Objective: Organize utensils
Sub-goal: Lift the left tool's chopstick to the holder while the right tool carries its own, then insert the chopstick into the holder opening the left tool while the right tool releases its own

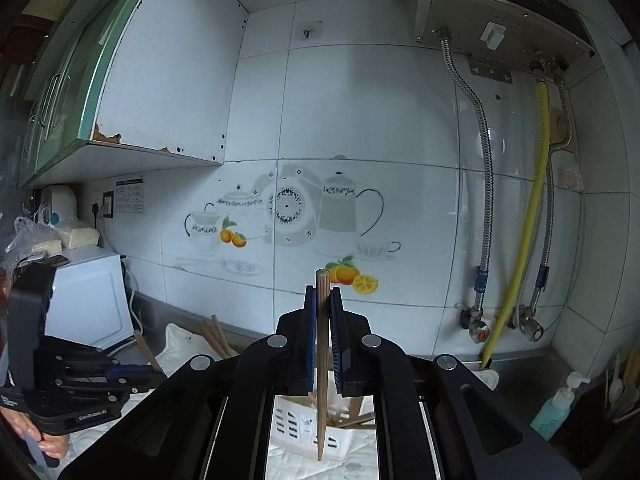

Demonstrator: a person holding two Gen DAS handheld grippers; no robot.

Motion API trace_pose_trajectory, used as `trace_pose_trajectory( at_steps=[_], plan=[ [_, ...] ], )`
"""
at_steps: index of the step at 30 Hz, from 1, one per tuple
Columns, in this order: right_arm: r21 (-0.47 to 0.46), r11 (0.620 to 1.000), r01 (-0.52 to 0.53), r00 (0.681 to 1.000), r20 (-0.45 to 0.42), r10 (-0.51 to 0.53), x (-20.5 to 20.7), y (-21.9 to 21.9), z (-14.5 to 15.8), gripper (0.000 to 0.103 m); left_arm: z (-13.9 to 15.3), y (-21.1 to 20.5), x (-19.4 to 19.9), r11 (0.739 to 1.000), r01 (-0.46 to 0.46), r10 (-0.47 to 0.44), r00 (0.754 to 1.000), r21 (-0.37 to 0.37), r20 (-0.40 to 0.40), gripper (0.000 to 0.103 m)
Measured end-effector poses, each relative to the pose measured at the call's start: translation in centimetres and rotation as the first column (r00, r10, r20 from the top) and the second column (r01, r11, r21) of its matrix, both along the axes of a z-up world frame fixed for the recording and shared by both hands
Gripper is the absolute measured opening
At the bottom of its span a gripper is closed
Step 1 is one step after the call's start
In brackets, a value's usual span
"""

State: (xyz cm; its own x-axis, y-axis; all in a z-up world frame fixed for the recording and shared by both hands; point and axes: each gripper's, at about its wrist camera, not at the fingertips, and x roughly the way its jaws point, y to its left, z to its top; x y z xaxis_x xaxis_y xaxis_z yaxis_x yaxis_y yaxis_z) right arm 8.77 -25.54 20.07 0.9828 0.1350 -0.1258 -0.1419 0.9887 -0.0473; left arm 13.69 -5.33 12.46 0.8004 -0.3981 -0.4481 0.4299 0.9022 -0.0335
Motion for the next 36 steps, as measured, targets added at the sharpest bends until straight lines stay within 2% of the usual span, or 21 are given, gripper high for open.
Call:
trace_pose_trajectory(
  at_steps=[6,12,17,22,27,30,32,34,36],
  plan=[
    [0.01,0.999,0.035,0.998,0.055,-0.036,2.4,0.0,0.3,0.007,4.8,-0.5,0.9,0.999,-0.006,0.01,0.993,-0.036,0.118,0.005],
    [0.005,0.999,0.046,0.998,0.045,-0.046,5.3,0.3,-0.7,0.007,6.8,-1.1,4.3,0.997,-0.025,0.035,0.988,-0.067,0.149,0.005],
    [0.016,0.998,0.054,0.998,-0.009,-0.054,7.5,-0.3,-2.4,0.007,6.1,-1.7,7.2,0.997,-0.052,0.06,0.989,-0.065,0.137,0.005],
    [0.048,0.998,0.049,0.995,-0.089,-0.045,9.1,-1.2,-4.3,0.007,3.9,-1.9,9.6,0.996,-0.066,0.071,0.995,-0.063,0.077,0.005],
    [0.053,0.997,0.057,0.993,-0.11,-0.051,9.1,-1.6,-5.1,0.009,2.1,-1.8,10.7,0.996,-0.07,0.07,0.997,-0.053,0.01,0.006],
    [0.055,0.997,0.054,0.993,-0.107,-0.048,8.4,-1.5,-4.8,0.014,1.8,-1.7,10.4,0.996,-0.073,0.073,0.997,-0.047,0.006,0.009],
    [0.052,0.997,0.053,0.993,-0.104,-0.047,7.7,-1.5,-4.5,0.019,1.7,-1.7,9.9,0.997,-0.065,0.065,0.998,-0.048,0.006,0.013],
    [0.049,0.997,0.056,0.994,-0.099,-0.05,6.9,-1.4,-4.3,0.022,1.8,-1.6,9.1,0.997,-0.066,0.067,0.998,-0.046,0.018,0.032],
    [0.053,0.997,0.058,0.994,-0.098,-0.053,6.0,-1.4,-4.2,0.022,2.0,-1.4,8.2,0.996,-0.075,0.077,0.997,-0.046,0.032,0.042]
  ],
)
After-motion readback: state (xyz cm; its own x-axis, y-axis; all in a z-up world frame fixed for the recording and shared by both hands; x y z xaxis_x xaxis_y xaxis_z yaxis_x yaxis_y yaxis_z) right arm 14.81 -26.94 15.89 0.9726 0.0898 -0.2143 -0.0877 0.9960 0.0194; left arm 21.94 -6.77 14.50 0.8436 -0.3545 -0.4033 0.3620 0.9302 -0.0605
